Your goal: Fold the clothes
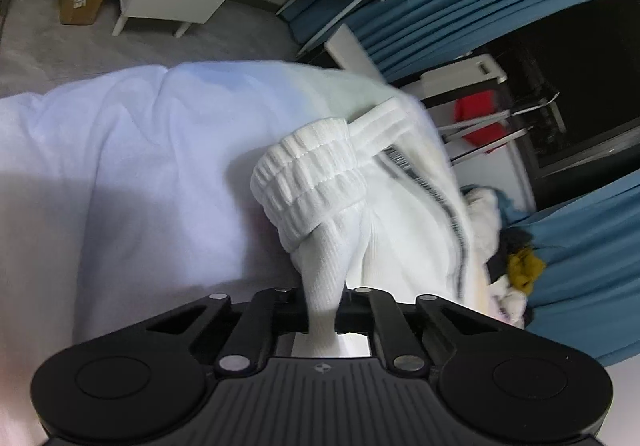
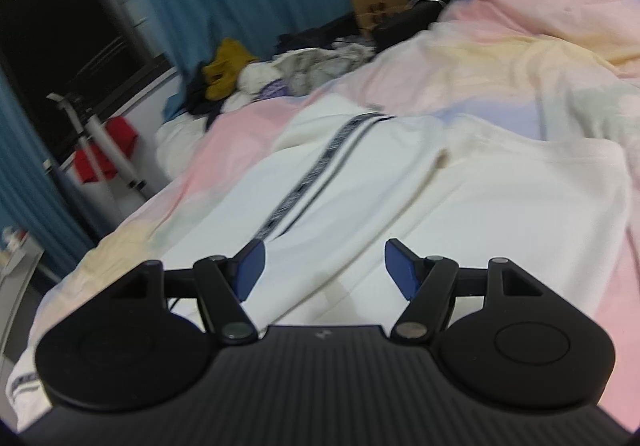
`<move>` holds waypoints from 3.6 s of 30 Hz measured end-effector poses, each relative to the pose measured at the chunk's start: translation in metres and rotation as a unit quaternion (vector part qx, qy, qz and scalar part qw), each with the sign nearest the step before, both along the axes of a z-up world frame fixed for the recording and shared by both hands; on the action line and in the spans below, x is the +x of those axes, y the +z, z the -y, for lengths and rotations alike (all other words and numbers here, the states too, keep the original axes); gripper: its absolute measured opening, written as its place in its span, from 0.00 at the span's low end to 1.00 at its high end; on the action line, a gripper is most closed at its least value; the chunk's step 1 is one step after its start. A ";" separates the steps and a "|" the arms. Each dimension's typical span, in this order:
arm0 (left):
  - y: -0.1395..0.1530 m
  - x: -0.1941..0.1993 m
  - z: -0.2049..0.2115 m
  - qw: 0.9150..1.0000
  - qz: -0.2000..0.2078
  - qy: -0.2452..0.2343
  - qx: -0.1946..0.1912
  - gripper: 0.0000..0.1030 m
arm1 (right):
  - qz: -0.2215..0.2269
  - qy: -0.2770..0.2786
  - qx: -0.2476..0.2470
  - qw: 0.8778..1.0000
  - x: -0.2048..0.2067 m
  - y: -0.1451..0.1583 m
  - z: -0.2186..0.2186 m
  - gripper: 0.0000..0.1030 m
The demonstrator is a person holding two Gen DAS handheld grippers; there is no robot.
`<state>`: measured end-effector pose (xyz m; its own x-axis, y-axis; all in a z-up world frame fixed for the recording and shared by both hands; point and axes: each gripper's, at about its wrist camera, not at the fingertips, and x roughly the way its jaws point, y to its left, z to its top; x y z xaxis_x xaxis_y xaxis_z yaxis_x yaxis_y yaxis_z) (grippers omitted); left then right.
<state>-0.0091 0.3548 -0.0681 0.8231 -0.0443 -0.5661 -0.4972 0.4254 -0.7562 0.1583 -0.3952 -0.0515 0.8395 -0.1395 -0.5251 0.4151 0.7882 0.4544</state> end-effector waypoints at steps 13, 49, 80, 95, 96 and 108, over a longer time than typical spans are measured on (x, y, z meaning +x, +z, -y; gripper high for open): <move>0.015 -0.025 0.015 0.997 -0.055 -0.012 0.047 0.08 | 0.001 -0.188 0.128 0.974 -0.084 -0.023 0.115 0.68; -0.008 -0.017 0.013 0.998 -0.036 -0.012 -0.046 0.37 | 0.049 -0.214 0.201 0.955 -0.069 -0.066 0.141 0.08; 0.024 0.368 -0.007 0.984 -0.128 -0.040 0.120 0.09 | -0.003 -0.032 -0.041 0.999 0.295 -0.029 0.089 0.10; 0.021 0.257 0.013 0.995 0.016 -0.070 0.064 0.74 | 0.103 -0.059 0.009 0.993 0.163 -0.016 0.093 0.70; 0.016 0.247 0.013 0.996 0.017 -0.064 0.052 0.74 | 0.097 -0.069 0.021 0.993 0.151 -0.018 0.094 0.71; -0.048 0.152 0.011 0.997 0.037 0.004 -0.063 0.77 | 0.048 -0.097 0.263 0.959 0.093 -0.090 0.122 0.76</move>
